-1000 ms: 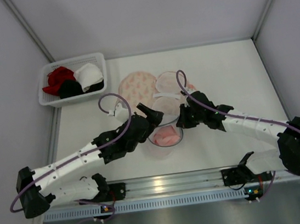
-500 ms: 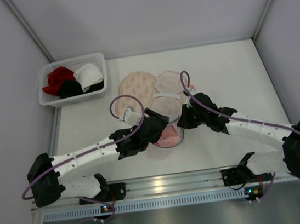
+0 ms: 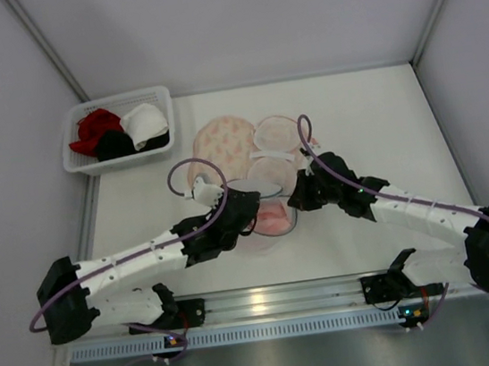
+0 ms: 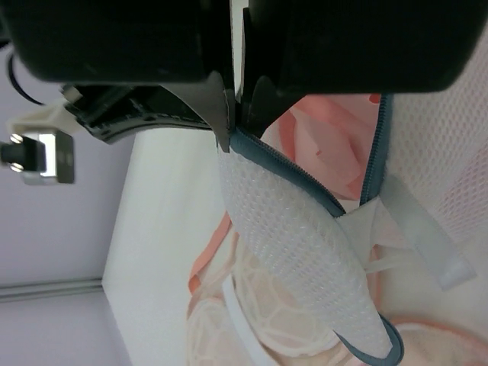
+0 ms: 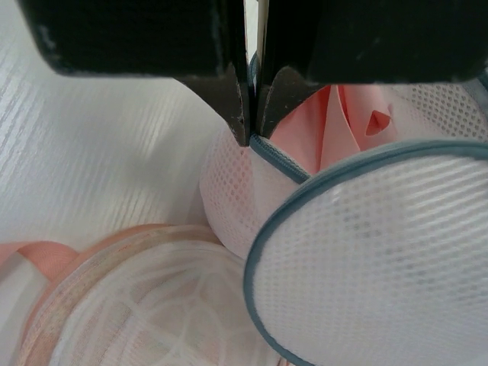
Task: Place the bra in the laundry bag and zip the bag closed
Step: Close the laundry bag at the center of the board.
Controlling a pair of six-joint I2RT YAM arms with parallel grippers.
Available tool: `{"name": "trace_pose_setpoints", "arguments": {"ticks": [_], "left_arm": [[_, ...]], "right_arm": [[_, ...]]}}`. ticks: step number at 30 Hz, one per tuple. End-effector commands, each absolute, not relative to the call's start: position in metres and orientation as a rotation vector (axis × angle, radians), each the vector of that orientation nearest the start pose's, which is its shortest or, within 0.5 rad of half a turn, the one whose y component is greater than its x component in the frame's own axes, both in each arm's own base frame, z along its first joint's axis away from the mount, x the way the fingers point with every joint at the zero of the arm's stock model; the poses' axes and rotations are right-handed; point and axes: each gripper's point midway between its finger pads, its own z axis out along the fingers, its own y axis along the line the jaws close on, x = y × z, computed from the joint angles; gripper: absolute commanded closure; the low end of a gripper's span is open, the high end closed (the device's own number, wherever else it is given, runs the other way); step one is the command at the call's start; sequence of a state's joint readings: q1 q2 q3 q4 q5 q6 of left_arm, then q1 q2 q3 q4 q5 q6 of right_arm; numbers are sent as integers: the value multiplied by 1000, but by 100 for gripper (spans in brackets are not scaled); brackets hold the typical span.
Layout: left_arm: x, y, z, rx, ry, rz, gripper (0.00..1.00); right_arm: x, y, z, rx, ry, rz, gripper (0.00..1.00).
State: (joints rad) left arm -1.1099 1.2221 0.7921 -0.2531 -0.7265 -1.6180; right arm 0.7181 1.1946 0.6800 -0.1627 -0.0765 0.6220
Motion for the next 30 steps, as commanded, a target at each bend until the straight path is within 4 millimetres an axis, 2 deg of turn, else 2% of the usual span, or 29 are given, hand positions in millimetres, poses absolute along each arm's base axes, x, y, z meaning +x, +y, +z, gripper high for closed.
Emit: {"name": "trace_pose_setpoints", "arguments": {"ticks": [1, 6, 7, 9, 10, 12, 13, 15, 17, 21, 22, 24, 26, 30], "left_arm": [[240, -265, 226, -796, 1831, -881, 100], [221, -246, 246, -699, 1816, -964, 100], [218, -244, 237, -675, 1832, -960, 100], [209, -244, 242, -618, 1829, -1021, 100], [206, -242, 231, -601, 1848, -1020, 100], [198, -245, 240, -543, 1816, -1110, 100], [194, -245, 231, -520, 1827, -1119, 100], [185, -249, 241, -442, 1796, -1204, 100], [178, -250, 233, -392, 1808, -1216, 100], [165, -251, 241, -242, 1773, -1264, 100], [163, -250, 238, -230, 1787, -1254, 100], [160, -245, 243, -207, 1771, -1256, 100], [155, -242, 259, -188, 1711, -1308, 100], [156, -236, 271, -230, 1673, -1336, 100]], "right_arm": [[237, 259, 117, -132, 2326, 806, 100], [241, 269, 116, -120, 2330, 852, 100], [242, 272, 119, -121, 2323, 864, 100], [244, 274, 117, -119, 2332, 864, 100], [245, 276, 118, -120, 2328, 869, 100], [246, 278, 116, -117, 2337, 874, 100], [247, 280, 119, -117, 2331, 882, 100], [247, 282, 118, -120, 2346, 891, 100], [246, 286, 120, -122, 2346, 915, 100], [242, 291, 123, -124, 2355, 961, 100], [242, 291, 123, -120, 2355, 961, 100], [243, 290, 121, -111, 2360, 956, 100], [243, 291, 119, -106, 2365, 953, 100], [242, 296, 113, -111, 2386, 979, 100]]}}
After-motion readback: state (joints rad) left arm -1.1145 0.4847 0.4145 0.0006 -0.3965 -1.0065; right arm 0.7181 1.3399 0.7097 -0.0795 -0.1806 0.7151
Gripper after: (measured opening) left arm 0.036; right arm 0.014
